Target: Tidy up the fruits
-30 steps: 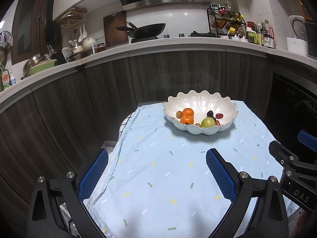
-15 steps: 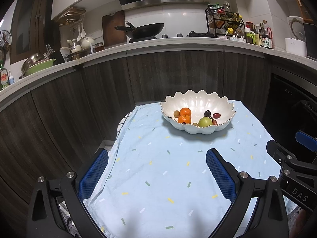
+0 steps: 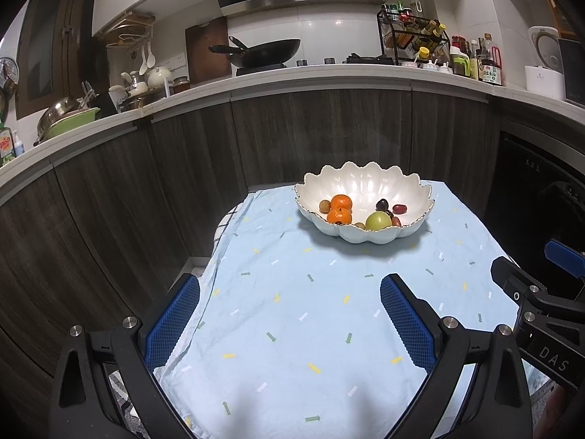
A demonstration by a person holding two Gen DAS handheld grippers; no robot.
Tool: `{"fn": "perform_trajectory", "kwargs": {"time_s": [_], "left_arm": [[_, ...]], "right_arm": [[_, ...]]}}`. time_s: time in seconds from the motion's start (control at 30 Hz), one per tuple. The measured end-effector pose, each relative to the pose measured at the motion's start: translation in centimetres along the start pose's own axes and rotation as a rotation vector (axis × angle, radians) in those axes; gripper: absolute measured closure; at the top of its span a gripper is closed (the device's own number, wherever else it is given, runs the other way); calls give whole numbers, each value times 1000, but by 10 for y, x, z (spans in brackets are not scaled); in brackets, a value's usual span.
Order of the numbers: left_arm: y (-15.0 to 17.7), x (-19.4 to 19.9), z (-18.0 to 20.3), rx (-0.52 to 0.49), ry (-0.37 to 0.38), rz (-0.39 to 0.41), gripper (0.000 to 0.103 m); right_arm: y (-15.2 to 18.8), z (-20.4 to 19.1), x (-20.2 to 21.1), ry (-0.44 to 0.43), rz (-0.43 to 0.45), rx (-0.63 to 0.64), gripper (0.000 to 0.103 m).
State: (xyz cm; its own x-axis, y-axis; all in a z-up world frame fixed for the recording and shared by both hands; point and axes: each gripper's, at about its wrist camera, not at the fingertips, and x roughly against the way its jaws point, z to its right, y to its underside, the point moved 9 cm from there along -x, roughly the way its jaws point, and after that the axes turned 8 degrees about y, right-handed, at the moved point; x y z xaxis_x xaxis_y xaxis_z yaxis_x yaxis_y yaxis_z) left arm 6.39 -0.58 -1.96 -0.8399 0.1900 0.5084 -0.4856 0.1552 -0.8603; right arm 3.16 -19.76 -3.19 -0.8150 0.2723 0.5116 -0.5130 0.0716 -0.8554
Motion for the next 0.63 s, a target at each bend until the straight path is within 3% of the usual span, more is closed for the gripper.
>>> {"fn": "perform_trajectory", "kwargs": {"time_s": [0.63], "left_arm": [[1,-3,0,-4,0,-1,1]], "right_arm": [[0,1,-1,0,-2,-1,17]]}}
